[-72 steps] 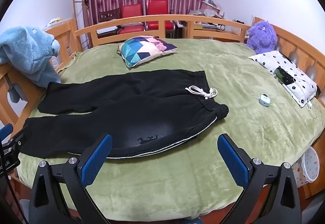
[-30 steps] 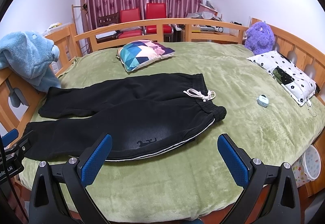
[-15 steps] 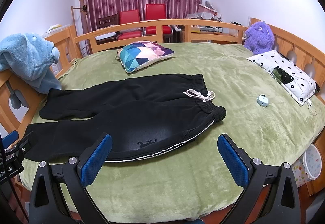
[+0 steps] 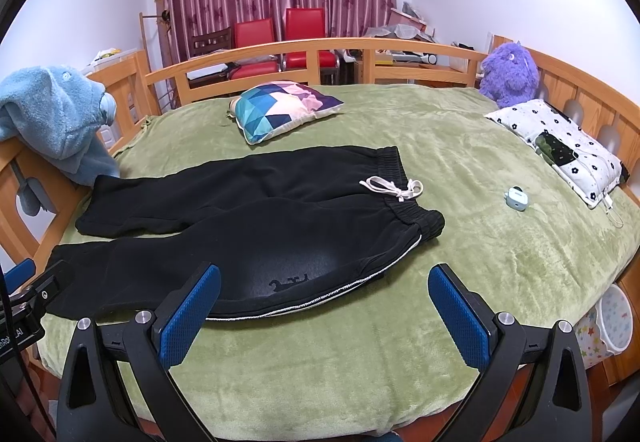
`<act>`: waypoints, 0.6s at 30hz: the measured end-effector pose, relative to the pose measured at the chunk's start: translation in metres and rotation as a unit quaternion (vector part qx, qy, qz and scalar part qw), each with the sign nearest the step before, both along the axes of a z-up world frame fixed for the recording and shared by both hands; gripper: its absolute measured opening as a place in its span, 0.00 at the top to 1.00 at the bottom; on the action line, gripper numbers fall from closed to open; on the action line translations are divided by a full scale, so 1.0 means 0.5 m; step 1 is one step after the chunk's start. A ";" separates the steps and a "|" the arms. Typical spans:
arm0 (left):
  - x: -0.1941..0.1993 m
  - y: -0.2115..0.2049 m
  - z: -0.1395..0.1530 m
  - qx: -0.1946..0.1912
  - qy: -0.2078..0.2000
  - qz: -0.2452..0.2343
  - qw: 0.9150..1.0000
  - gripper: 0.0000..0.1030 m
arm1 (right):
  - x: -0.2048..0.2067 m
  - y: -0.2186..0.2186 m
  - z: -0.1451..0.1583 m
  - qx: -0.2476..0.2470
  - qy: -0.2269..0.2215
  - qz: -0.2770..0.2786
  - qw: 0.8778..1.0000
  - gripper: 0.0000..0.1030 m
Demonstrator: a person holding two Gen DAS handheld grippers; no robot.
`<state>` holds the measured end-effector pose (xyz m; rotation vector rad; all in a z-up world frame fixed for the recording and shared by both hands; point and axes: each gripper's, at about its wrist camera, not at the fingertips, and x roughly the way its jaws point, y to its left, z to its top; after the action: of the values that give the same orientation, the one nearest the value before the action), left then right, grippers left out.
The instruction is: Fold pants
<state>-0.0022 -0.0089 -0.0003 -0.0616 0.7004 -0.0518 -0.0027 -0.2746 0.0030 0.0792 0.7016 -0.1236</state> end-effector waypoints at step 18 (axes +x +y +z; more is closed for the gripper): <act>0.000 0.002 0.002 -0.001 0.002 0.002 1.000 0.00 | 0.002 -0.004 0.003 0.001 0.001 -0.002 1.000 0.01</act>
<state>-0.0023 -0.0077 0.0006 -0.0658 0.7042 -0.0489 -0.0018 -0.2764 0.0043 0.0829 0.7027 -0.1262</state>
